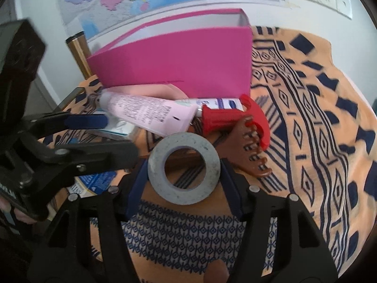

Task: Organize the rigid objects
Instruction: 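Move the left tool to the tape roll and close its fingers on it, then lift the tape roll with the left tool and drop it into the pink box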

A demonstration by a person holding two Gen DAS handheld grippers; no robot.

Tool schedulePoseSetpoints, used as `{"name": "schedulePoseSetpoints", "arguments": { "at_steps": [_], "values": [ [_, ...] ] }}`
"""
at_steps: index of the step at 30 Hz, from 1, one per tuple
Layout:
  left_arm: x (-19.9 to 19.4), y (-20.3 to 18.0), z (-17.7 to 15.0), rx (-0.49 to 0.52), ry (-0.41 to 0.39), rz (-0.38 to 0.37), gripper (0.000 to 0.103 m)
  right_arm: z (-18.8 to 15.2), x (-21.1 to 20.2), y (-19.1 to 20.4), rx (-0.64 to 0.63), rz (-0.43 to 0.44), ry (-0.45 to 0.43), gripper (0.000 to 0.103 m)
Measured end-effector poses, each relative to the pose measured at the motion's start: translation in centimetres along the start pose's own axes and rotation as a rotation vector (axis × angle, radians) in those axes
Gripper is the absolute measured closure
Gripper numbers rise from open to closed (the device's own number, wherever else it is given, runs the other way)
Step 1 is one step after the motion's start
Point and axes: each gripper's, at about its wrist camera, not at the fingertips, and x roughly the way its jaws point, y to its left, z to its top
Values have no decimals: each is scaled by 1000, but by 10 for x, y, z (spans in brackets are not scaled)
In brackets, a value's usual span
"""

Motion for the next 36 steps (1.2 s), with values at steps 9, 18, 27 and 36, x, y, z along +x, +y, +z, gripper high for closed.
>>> {"name": "schedulePoseSetpoints", "arguments": {
  "at_steps": [9, 18, 27, 36],
  "values": [
    [12, 6, 0, -56, 42, -55, 10, 2, -9, 13, -57, 37, -36, 40],
    [11, 7, -2, -50, 50, -61, 28, 5, -11, 23, -83, 57, -49, 40],
    [6, 4, -1, -56, 51, -116, 47, 6, -15, 29, -111, 42, -66, 40],
    [-13, -3, 8, -43, 0, -172, 71, 17, -22, 34, -155, 24, -94, 40]
  ]
}}
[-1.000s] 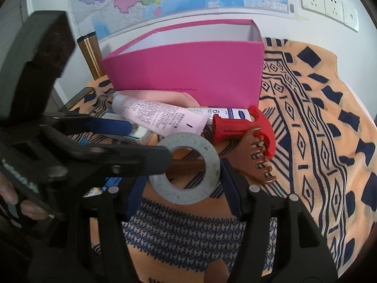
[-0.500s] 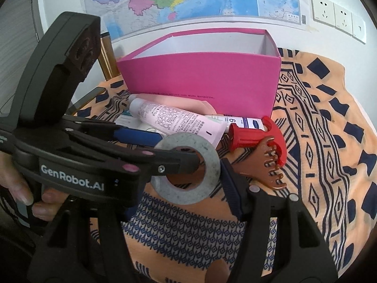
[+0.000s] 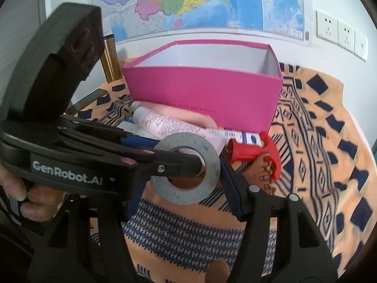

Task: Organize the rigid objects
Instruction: 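Lift the tape roll with the left tool and drop it into the pink box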

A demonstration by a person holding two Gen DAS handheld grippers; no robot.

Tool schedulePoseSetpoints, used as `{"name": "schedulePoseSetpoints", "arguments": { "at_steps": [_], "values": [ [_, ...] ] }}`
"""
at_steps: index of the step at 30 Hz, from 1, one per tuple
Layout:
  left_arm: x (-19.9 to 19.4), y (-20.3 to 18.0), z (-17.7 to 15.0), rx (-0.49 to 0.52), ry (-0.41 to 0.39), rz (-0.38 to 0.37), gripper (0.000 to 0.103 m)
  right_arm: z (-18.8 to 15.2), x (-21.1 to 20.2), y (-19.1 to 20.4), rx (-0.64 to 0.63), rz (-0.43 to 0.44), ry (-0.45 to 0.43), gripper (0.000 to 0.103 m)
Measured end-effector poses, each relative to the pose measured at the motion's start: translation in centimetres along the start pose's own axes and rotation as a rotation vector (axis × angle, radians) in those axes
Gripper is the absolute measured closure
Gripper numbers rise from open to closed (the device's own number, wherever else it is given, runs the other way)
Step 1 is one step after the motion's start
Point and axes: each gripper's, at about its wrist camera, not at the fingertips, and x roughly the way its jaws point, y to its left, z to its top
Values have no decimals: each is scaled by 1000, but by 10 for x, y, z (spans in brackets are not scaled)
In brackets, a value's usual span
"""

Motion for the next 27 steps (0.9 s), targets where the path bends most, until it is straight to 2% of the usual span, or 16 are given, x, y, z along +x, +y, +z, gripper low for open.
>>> {"name": "schedulePoseSetpoints", "arguments": {
  "at_steps": [4, 13, 27],
  "values": [
    [-10, -5, 3, 14, -29, 7, 78, 7, -1, -1, -7, -9, -11, 40],
    [-20, -7, 6, 29, -61, 23, 84, 10, 0, -1, -13, -11, -18, 40],
    [-47, -12, 40, 56, -140, 27, 85, 45, -11, 2, -68, -36, -92, 41]
  ]
}}
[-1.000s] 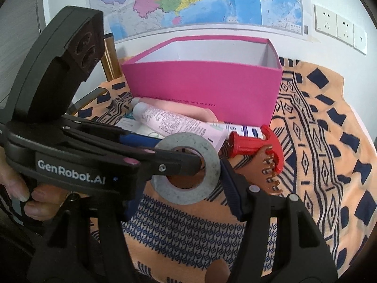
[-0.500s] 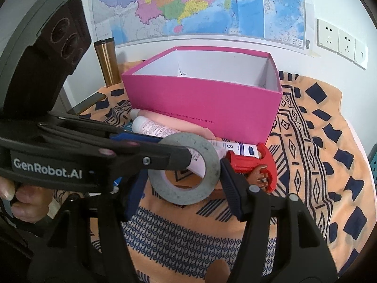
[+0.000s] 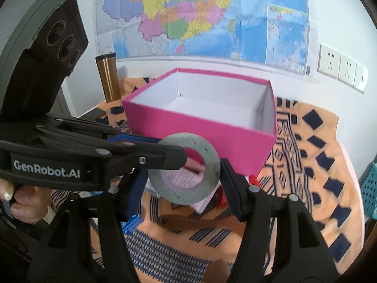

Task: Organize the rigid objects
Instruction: 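Lift the tape roll with the left tool and drop it into the pink box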

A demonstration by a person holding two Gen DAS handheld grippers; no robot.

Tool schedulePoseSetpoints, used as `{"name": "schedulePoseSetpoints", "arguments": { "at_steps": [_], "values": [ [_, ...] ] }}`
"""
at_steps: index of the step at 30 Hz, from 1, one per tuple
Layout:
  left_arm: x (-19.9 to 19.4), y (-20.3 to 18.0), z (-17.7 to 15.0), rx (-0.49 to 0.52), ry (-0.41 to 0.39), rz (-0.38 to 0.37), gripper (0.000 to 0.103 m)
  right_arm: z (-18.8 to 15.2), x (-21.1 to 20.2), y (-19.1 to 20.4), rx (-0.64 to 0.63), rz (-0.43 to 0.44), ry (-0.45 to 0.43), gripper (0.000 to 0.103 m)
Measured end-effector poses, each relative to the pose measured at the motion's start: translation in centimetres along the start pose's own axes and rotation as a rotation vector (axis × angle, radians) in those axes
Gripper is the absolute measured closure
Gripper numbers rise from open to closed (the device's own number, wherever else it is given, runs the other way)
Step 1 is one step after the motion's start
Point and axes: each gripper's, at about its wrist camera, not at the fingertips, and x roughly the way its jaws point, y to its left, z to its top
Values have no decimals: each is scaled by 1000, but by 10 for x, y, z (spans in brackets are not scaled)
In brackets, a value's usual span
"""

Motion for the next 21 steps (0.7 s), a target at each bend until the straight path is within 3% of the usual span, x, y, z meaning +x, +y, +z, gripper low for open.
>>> {"name": "schedulePoseSetpoints", "arguments": {
  "at_steps": [13, 21],
  "values": [
    [1, 26, 61, 3, -62, 42, 85, 65, 34, -18, -42, 10, -41, 41],
    [15, 48, 85, -14, -69, 60, 85, 87, 60, -32, -41, 16, -33, 40]
  ]
}}
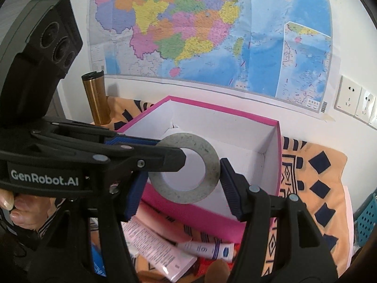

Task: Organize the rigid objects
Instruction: 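Lift the tape roll with the left tool and drop it into the pink box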

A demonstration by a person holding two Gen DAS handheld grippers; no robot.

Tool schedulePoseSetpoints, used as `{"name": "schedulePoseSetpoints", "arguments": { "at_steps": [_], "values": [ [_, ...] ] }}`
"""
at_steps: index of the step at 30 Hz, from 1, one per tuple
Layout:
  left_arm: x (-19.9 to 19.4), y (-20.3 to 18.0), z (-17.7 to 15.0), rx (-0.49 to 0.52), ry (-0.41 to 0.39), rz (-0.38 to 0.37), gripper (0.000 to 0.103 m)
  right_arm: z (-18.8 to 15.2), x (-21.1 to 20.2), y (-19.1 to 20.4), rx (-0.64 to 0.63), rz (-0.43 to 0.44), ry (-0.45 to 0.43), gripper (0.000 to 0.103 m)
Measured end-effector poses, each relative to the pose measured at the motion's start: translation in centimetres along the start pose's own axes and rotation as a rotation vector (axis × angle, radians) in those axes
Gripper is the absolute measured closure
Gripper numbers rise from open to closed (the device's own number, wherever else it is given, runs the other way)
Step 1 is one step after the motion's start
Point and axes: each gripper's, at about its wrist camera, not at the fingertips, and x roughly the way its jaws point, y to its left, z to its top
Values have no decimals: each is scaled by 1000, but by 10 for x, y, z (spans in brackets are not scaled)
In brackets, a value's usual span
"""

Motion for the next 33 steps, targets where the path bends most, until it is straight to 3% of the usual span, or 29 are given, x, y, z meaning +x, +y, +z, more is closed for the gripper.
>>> {"name": "schedulePoseSetpoints", "arguments": {
  "at_steps": [11, 13, 17, 18, 20, 22, 26, 28, 30, 33],
  "values": [
    [42, 31, 18, -48, 52, 0, 85, 15, 50, -27, 55, -8, 88, 41],
    [48, 35, 18, -56, 59, 2, 81, 13, 57, -32, 74, -18, 110, 40],
    [57, 46, 16, -79, 65, 1, 69, 10, 67, -46, 125, -52, 149, 32],
    [59, 49, 17, -87, 68, 6, 59, 9, 68, -48, 131, -59, 156, 32],
    [60, 54, 17, -112, 55, 6, 41, 7, 72, -52, 147, -75, 171, 13],
    [58, 59, 16, -130, 40, 6, 32, 7, 73, -56, 165, -87, 170, 5],
    [54, 64, 15, -154, 40, 28, 18, 7, 71, -57, 173, -97, 163, 5],
    [43, 64, 13, -158, 25, 27, 15, 7, 68, -57, 178, -101, 156, 5],
    [27, 60, 11, -152, -6, 44, 6, 7, 57, -57, 193, -105, 127, 5],
    [-2, 53, 5, -120, -73, 76, 0, 4, 35, -55, 210, -112, 77, 2]
  ]
}}
